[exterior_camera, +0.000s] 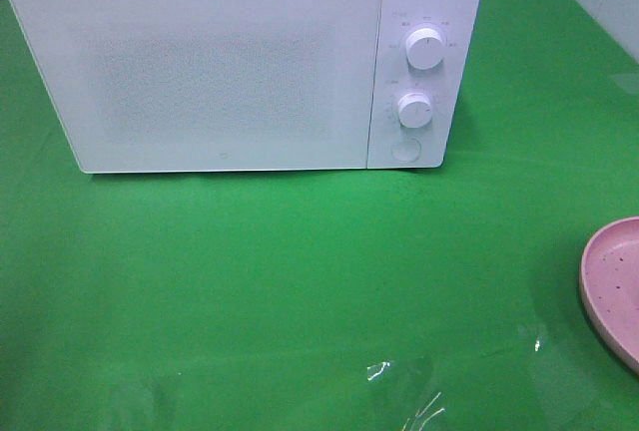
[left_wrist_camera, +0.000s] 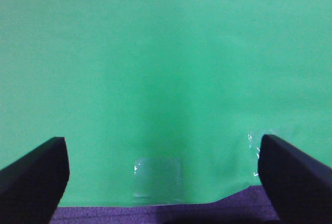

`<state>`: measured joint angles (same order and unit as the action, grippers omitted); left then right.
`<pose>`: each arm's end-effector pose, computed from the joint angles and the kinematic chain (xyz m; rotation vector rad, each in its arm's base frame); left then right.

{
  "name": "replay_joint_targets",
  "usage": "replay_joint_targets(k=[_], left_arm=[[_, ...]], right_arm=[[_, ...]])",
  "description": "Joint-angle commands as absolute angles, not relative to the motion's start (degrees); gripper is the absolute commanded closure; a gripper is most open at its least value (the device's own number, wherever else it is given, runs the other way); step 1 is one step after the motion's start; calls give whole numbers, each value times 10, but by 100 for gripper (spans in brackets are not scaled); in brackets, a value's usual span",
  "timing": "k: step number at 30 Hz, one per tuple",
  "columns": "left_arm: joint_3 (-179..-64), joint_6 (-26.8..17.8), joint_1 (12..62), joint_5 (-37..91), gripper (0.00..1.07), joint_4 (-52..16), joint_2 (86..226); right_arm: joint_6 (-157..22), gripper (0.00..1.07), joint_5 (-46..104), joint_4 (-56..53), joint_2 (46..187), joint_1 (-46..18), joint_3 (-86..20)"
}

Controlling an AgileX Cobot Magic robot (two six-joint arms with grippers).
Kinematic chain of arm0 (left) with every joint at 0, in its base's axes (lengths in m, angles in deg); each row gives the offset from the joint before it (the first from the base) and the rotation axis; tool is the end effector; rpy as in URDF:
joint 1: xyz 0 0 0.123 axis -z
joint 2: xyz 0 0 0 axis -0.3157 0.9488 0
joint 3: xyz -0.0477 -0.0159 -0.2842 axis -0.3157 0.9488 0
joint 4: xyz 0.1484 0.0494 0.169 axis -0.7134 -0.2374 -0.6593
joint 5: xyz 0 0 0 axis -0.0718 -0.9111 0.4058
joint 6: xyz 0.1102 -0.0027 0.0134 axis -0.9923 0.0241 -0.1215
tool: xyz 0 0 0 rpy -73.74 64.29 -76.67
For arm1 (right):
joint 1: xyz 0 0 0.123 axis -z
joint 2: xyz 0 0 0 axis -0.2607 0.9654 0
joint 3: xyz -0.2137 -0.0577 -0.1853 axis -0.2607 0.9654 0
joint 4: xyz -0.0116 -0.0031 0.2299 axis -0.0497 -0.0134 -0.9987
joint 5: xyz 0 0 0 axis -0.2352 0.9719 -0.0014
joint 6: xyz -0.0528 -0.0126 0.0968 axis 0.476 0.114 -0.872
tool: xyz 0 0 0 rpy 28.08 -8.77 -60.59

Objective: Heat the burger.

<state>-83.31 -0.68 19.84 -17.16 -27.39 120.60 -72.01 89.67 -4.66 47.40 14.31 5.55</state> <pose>0.0762 -0.0103 0.2638 -0.0005 2.4724 -0.1270 -0.0082 0.0051 0.2648 -0.0148 1.9772 0.0740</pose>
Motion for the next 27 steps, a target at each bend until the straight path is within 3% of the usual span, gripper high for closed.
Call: replay_joint_targets(k=[1,27], left_arm=[[-823,-3,196,-148,15,-277,1139],[-806,-7,201,-207,15,-285,1061]], right_arm=[[-720,32,896,-49,460,147,54],[-720,32,896,-49,460,147,54]])
